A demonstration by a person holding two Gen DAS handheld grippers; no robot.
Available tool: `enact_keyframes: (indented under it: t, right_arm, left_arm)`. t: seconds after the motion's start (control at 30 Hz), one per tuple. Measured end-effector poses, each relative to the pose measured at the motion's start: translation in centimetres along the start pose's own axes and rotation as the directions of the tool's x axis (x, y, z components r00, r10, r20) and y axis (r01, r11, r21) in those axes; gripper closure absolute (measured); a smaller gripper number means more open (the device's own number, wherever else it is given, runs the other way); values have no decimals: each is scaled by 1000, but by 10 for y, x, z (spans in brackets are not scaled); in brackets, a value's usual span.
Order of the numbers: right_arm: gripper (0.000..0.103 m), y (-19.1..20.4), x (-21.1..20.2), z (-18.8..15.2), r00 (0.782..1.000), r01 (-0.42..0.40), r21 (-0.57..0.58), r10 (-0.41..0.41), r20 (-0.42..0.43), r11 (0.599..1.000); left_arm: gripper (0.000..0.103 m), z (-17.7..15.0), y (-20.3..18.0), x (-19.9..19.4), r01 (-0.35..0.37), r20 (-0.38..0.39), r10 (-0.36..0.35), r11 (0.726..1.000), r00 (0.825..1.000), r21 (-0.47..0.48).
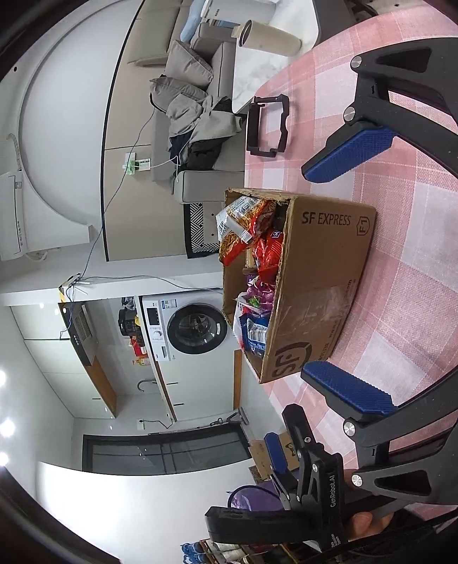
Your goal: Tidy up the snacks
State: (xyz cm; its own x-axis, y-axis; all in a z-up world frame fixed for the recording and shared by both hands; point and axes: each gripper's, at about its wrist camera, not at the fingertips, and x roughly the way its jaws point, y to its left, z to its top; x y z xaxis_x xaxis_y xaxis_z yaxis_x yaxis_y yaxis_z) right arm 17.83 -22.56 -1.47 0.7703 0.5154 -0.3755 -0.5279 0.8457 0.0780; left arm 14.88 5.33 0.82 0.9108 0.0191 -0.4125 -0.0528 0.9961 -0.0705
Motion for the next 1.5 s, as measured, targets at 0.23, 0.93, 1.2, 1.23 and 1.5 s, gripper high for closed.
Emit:
enact_keyframes:
  t: [0.23,0.93,1.2,1.23,1.5]
  right_arm:
    - [0,-2,2,0,1000,-4,10,4,-2,1000]
    - [0,1,4,-1,1000,-1,-5,1,-9,1000]
    - [0,1,4,-2,1000,-1,-5,1,-8,1000]
    - [0,1,4,-2,1000,-1,-5,1,-8,1000]
    - [0,1,4,-2,1000,-1,-6,1,-8,1000]
  left_arm:
    - [1,-2,3,1,2,2,-2,1000,1000,-9]
    - [1,-4,-2,2,6,5,-6,1000,1000,1]
    - [1,-5,-2,2,6,5,-6,1000,1000,1]
    - [1,-5,-2,2,6,6,-6,1000,1000,2]
    - [1,-5,-4,2,7,9,-8,1000,1000,7]
